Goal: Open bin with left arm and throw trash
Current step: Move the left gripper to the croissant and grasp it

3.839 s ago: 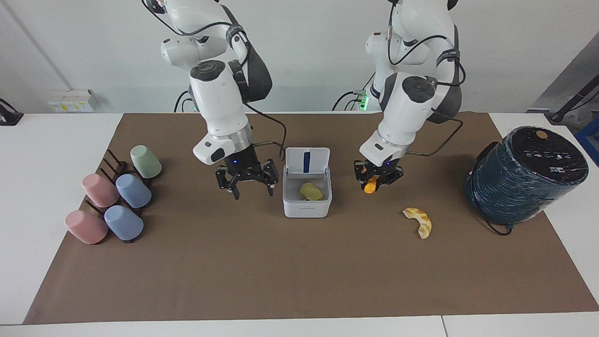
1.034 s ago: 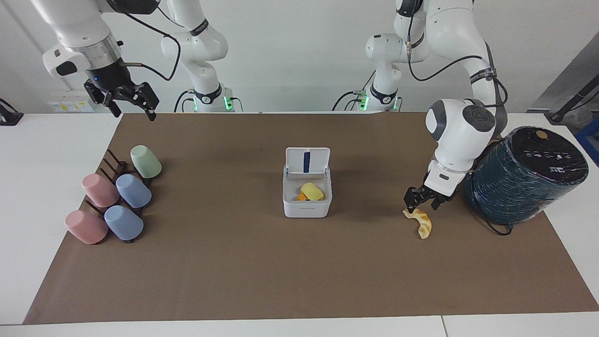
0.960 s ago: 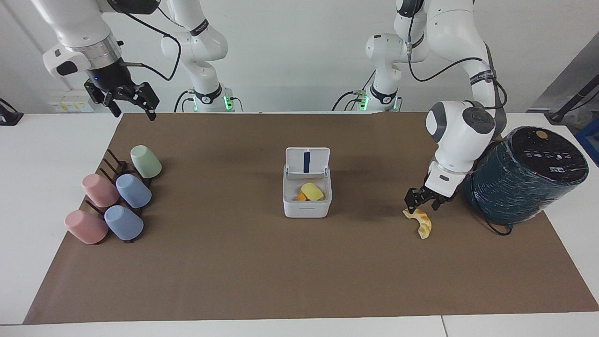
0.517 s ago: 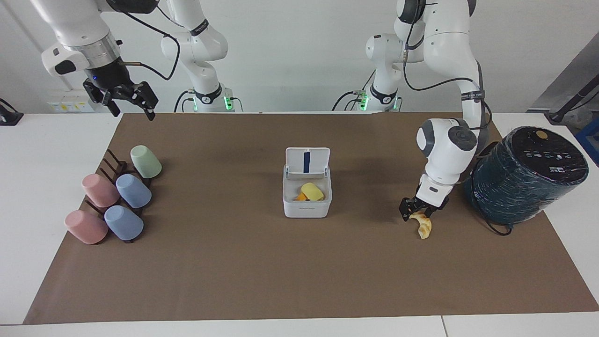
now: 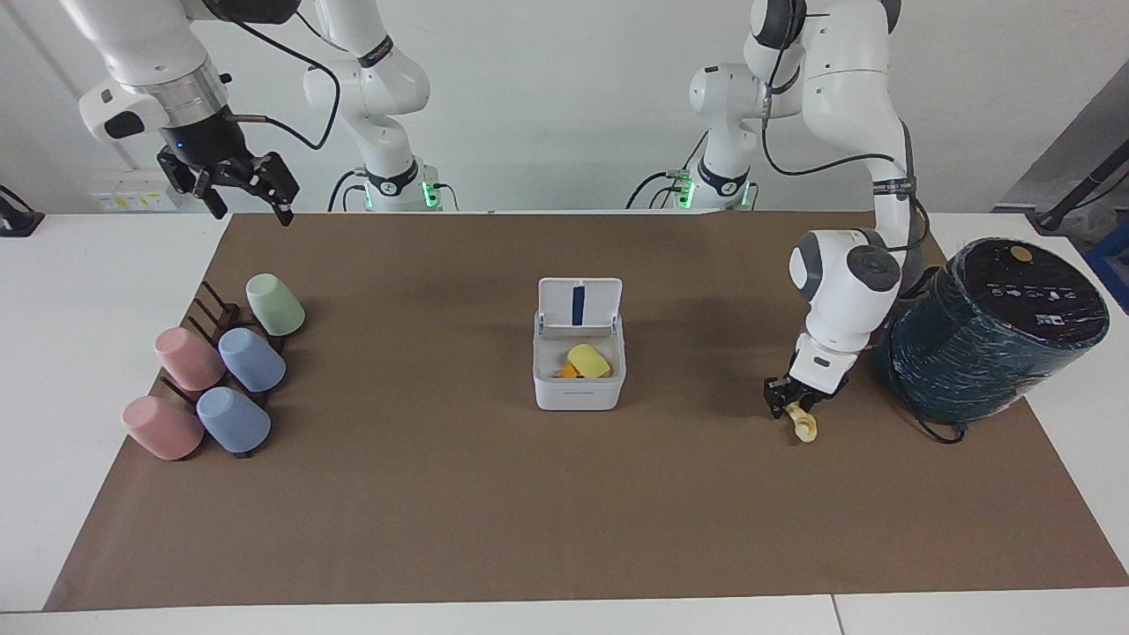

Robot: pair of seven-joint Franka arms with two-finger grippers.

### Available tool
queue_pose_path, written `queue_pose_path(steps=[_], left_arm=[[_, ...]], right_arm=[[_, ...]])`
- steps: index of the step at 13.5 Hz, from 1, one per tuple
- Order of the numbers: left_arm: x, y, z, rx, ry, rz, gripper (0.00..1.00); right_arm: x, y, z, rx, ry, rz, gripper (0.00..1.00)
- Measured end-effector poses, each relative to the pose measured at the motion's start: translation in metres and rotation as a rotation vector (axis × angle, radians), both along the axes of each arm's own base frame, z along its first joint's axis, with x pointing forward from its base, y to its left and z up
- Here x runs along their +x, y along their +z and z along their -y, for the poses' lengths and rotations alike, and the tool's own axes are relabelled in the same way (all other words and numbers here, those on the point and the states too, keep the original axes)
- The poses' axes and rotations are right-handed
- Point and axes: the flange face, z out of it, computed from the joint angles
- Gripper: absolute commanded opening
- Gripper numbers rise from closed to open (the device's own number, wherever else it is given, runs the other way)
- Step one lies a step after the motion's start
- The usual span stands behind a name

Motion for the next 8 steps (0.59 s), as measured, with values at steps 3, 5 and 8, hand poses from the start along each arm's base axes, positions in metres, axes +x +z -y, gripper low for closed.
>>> queue_pose_path(steps=[3,5,8], left_arm=[[0.001,0.002,0.001,0.0,-0.003,0.004,0.0],[0.004,0.008,0.006,-0.002,-0.01,0.006,0.0],[0.017,0.036,0.015,-0.003,-0.021,-0.016,0.0]], right_arm=[[0.0,0.0,0.0,0.0,0.0,0.0,1.0],[0.0,0.0,0.0,0.0,0.0,0.0,1.0],[0.0,0.0,0.0,0.0,0.0,0.0,1.0]])
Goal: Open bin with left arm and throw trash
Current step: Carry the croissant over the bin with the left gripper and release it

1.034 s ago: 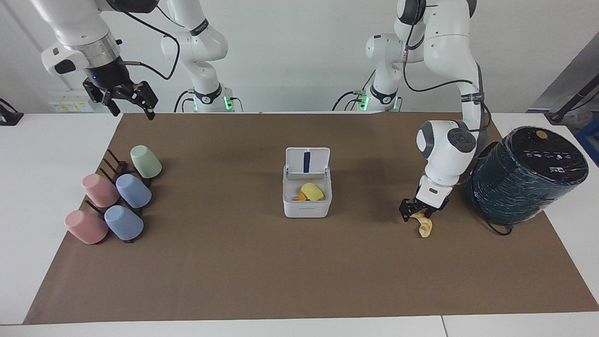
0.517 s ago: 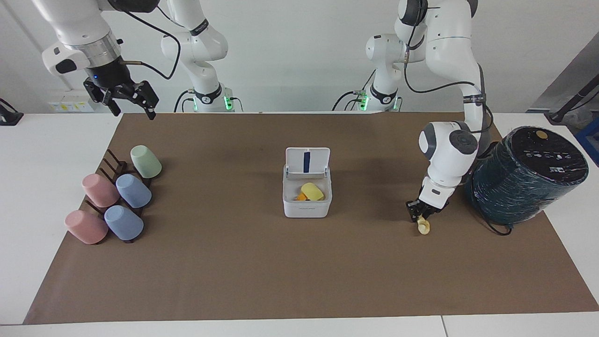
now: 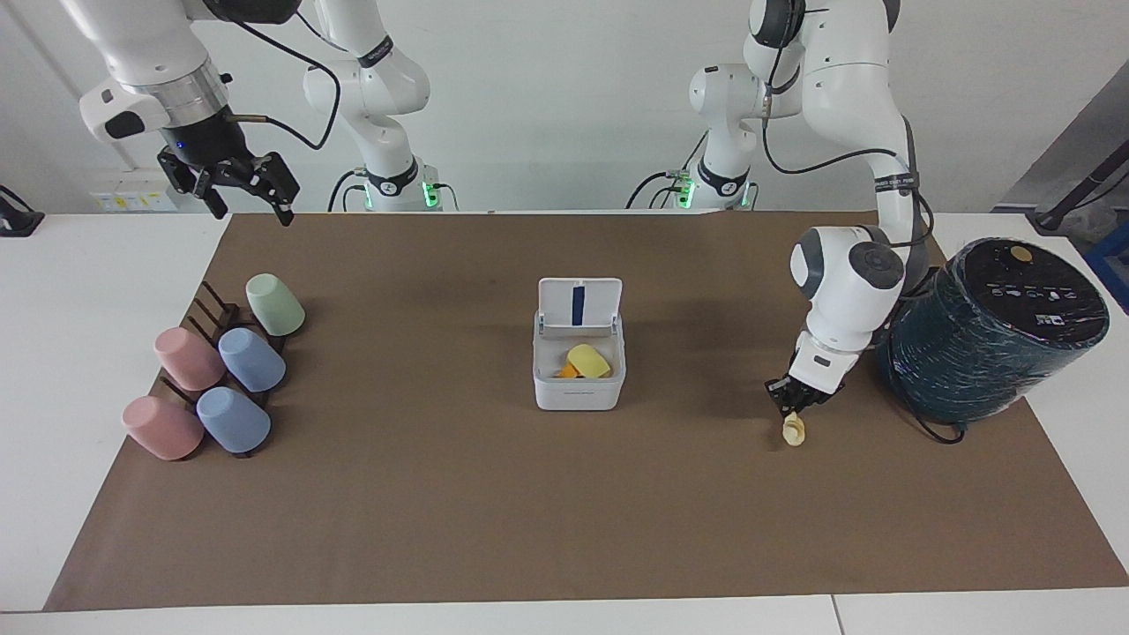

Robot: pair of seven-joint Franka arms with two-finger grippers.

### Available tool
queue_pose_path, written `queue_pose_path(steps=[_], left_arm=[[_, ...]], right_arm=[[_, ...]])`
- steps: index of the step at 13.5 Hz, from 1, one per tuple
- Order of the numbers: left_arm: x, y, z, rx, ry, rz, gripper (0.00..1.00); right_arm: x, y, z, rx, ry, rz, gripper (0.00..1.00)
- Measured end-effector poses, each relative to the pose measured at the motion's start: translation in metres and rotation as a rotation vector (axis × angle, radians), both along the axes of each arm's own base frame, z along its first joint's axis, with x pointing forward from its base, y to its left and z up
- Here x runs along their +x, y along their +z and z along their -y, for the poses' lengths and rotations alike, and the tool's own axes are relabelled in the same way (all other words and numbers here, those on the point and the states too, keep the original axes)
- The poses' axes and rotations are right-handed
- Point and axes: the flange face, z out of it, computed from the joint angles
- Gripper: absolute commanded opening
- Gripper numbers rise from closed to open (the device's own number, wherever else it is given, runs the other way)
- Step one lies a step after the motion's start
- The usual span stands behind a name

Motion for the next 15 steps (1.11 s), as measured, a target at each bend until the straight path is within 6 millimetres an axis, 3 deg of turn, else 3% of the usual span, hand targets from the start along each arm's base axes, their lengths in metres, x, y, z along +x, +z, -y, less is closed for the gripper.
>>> queue_pose_path(steps=[2,4,7,11,13,15], left_arm=[[0.008,0.028,0.014,-0.001,-0.01,-0.019,0.0],[0.011,0.056,0.04,-0.004,0.003,-0.04,0.0],[-0.001,0.089,0.11,-0.025,0.067,-0.067,0.0],[-0.042,0.098,0.218,-0.045,0.151,-0.08,0.0],[-0.06,0.098,0.253,-0.051,0.181,-0.084,0.0],[-0.074,0.098,0.275,-0.055,0.198,-0.087,0.0]], right_arm=[[0.0,0.0,0.0,0.0,0.0,0.0,1.0],[0.0,0.0,0.0,0.0,0.0,0.0,1.0],[0.0,0.0,0.0,0.0,0.0,0.0,1.0],[0.0,0.0,0.0,0.0,0.0,0.0,1.0],[0.0,0.0,0.0,0.0,0.0,0.0,1.0],[0.0,0.0,0.0,0.0,0.0,0.0,1.0]])
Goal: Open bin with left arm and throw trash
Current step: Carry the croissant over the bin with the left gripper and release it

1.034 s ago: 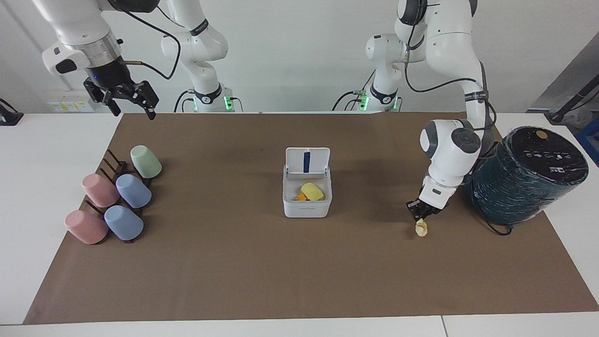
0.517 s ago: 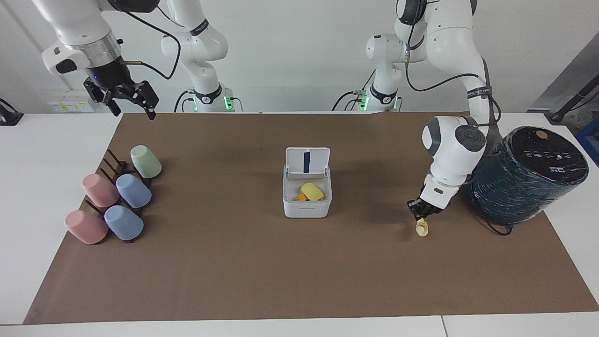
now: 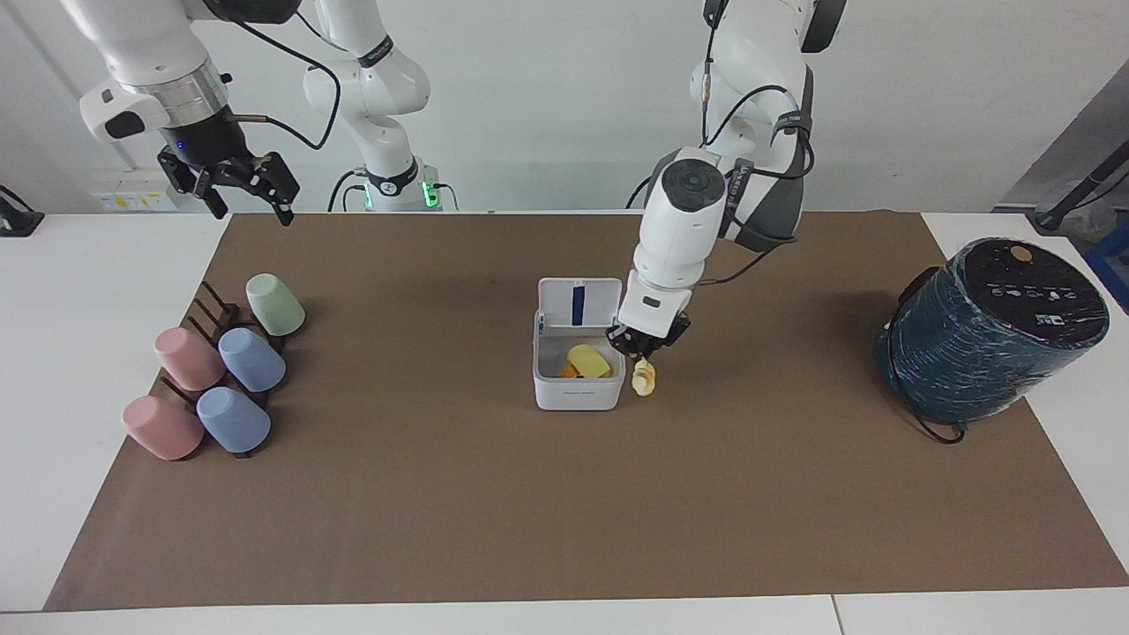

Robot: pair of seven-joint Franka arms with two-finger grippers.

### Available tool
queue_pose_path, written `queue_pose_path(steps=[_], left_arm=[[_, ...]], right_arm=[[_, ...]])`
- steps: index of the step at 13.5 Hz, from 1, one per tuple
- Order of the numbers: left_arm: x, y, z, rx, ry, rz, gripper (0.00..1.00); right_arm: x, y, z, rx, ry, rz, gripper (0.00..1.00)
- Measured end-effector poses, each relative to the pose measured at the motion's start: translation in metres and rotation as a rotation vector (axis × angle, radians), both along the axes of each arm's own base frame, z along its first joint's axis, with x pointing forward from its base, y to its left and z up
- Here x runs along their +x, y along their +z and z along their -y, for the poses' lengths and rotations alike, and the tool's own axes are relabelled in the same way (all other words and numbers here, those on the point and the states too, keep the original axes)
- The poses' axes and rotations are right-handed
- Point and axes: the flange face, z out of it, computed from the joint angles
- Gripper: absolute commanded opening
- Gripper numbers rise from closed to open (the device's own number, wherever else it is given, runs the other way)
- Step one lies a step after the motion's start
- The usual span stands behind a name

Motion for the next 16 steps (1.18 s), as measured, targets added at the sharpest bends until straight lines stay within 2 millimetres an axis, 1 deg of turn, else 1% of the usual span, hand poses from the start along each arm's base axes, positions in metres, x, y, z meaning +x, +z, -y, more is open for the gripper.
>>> queue_pose_path(steps=[1,4,5,6,8,9,10,16], left_arm=[[-0.006,0.0,0.009,-0.002,0.003,-0.002,0.0],[-0.018,-0.001,0.027,-0.011,0.012,-0.008,0.0],[-0.022,-0.003,0.032,-0.012,0.013,-0.009,0.06],[-0.025,-0.006,0.035,-0.014,0.014,-0.007,0.18],[-0.029,-0.014,0.039,-0.016,0.019,-0.007,0.32],[-0.03,-0.016,0.039,-0.014,0.021,-0.01,0.46],[-0.031,-0.017,0.04,-0.013,0.02,-0.011,0.53],[-0.033,-0.011,0.041,-0.015,0.021,-0.008,0.54]], right_arm=[[0.0,0.0,0.0,0.0,0.0,0.0,1.0],[0.0,0.0,0.0,0.0,0.0,0.0,1.0],[0.0,0.0,0.0,0.0,0.0,0.0,1.0],[0.0,0.0,0.0,0.0,0.0,0.0,1.0],[0.0,0.0,0.0,0.0,0.0,0.0,1.0],[0.0,0.0,0.0,0.0,0.0,0.0,1.0],[0.0,0.0,0.0,0.0,0.0,0.0,1.0],[0.0,0.0,0.0,0.0,0.0,0.0,1.0]])
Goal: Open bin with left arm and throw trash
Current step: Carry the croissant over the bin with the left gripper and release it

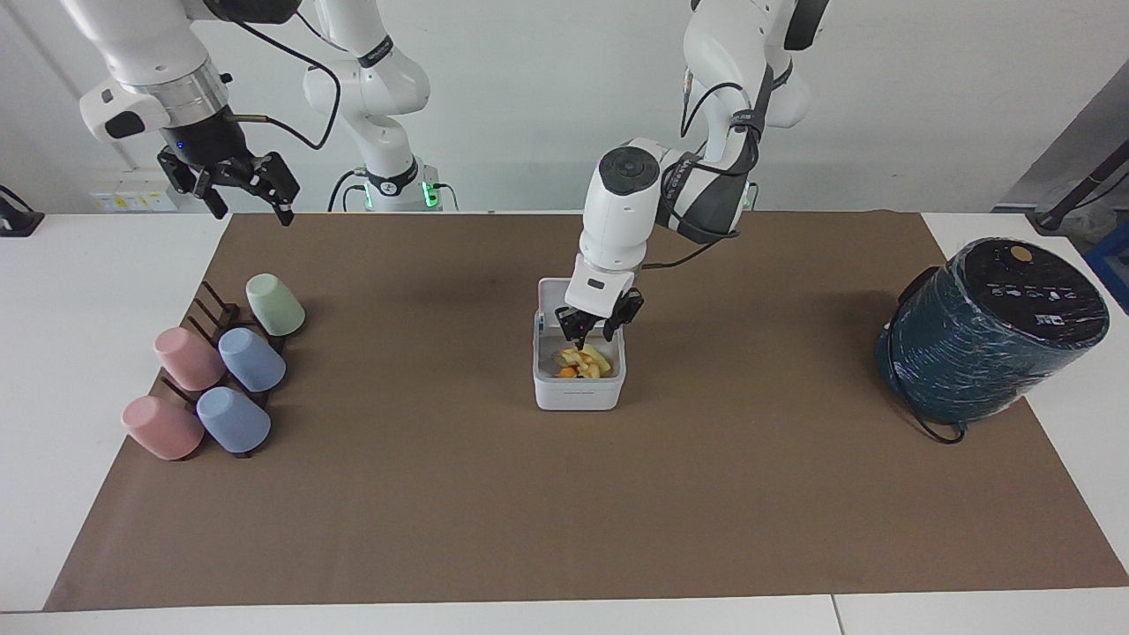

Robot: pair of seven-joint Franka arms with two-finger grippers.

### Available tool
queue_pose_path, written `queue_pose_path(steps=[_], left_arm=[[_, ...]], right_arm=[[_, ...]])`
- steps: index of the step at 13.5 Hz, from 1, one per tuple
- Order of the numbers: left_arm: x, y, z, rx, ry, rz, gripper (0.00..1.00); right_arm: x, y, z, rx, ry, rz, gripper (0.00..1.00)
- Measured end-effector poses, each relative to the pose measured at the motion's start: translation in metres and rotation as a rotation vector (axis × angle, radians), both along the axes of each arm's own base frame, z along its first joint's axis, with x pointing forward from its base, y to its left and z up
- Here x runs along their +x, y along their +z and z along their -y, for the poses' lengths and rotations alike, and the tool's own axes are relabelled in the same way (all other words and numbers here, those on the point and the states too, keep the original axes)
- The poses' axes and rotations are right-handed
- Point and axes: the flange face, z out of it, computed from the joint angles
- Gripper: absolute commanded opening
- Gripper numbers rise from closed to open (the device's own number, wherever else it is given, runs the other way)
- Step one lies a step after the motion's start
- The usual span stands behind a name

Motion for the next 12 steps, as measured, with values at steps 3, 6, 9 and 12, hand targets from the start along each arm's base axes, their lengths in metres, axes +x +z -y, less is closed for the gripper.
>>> queue_pose_path(steps=[3,6,9,12], left_arm=[[0.009,0.019,-0.013,0.006,0.024,0.001,0.51],[0.039,0.052,-0.065,0.019,0.068,-0.005,0.5],[0.069,0.072,-0.146,0.056,-0.016,-0.056,0.5],[0.083,0.093,-0.216,0.058,-0.104,-0.055,0.5]], right_arm=[[0.0,0.0,0.0,0.0,0.0,0.0,1.0],[0.0,0.0,0.0,0.0,0.0,0.0,1.0],[0.0,0.0,0.0,0.0,0.0,0.0,1.0],[0.0,0.0,0.0,0.0,0.0,0.0,1.0]])
